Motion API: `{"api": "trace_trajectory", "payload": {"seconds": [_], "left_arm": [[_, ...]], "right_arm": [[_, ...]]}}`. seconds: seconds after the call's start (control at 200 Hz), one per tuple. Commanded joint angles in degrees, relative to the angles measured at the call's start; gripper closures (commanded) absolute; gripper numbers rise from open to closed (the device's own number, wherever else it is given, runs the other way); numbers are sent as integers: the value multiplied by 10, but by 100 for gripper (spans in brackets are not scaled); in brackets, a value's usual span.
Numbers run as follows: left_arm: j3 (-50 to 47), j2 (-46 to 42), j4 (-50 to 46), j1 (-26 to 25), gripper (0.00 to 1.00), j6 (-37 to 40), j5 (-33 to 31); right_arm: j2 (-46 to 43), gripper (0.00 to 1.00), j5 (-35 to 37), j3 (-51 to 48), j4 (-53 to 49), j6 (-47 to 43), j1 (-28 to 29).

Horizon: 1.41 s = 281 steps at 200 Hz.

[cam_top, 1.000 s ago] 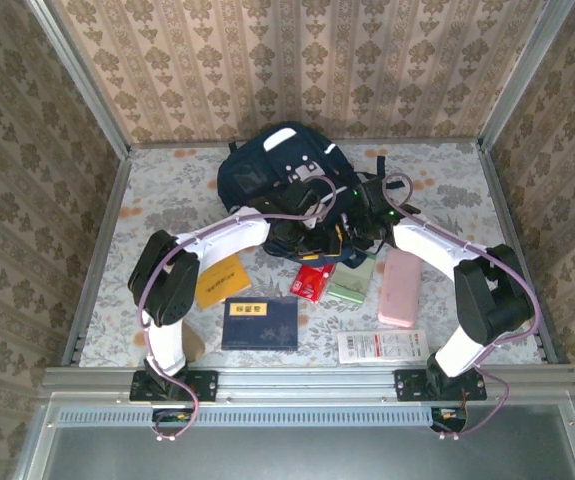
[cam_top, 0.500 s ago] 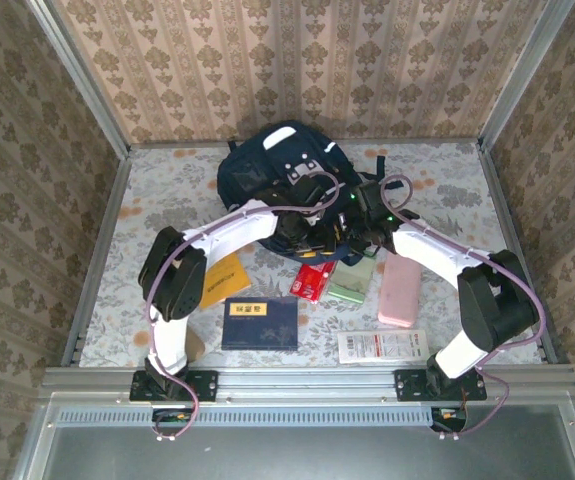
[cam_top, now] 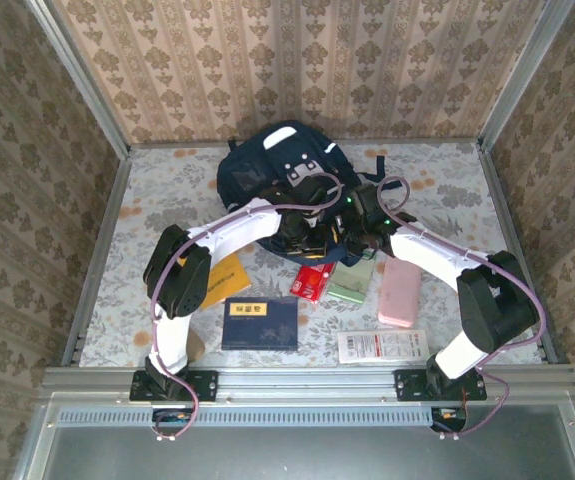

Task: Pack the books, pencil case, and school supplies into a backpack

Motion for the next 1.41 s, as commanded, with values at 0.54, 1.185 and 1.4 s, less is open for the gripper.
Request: {"api": "trace_trajectory", "payload": {"seconds": [0.54, 1.185, 1.4], "left_arm": [[-149, -101, -1, 38, 100, 42, -71], [-134, -67, 45, 218, 100, 94, -73], [-107, -48, 50, 271, 91, 99, -58]], "right_arm": [[-73, 100, 24, -14, 46, -7, -88], [-72, 100, -114, -35, 138, -71, -146], [-45, 100, -168, -9, 133, -157, -156]]}}
